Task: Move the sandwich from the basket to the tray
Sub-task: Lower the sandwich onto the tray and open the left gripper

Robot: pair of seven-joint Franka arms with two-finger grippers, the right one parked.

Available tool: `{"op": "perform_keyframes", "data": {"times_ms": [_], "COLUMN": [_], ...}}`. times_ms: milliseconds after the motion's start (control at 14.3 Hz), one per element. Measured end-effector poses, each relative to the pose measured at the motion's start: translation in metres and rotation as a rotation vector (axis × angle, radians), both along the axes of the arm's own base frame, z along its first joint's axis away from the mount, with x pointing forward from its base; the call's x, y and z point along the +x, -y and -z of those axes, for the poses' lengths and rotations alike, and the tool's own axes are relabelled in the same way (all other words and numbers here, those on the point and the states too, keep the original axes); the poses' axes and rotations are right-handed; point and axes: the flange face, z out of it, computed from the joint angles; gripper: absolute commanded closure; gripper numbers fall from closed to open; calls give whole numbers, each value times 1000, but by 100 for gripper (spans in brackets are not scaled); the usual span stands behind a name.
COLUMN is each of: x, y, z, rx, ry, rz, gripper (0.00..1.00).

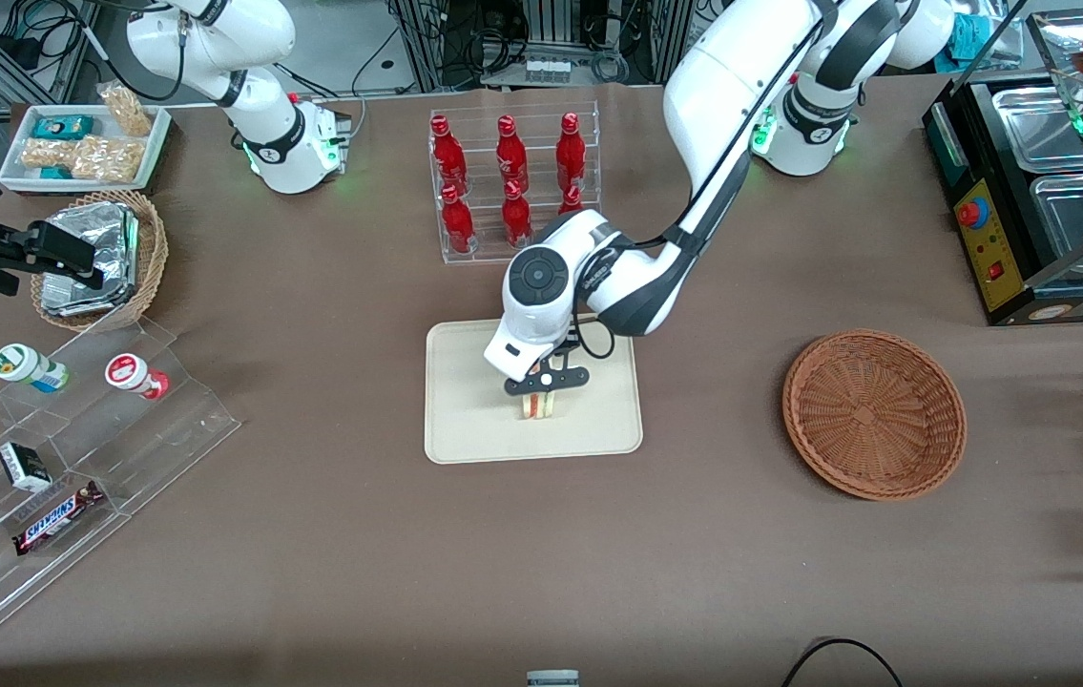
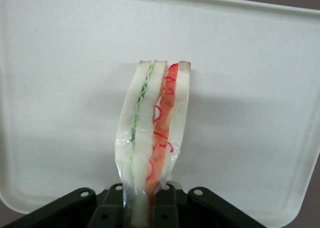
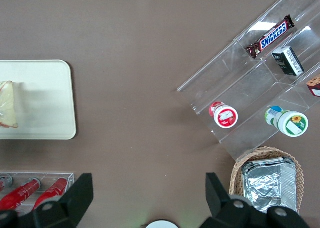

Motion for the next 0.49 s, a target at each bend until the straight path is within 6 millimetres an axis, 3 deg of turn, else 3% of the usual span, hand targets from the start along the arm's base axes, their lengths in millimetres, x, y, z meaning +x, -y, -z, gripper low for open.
{"op": "perform_keyframes", "data": {"times_ms": [70, 140, 280, 490], "x": [-1, -3, -6, -5], "y": [2, 5, 10, 13], "z": [6, 12, 22, 19], "rx": [8, 17, 14, 3], "ry": [10, 21, 40, 50], "rz": [-8, -20, -36, -36], "gripper": [83, 65, 0, 0]}}
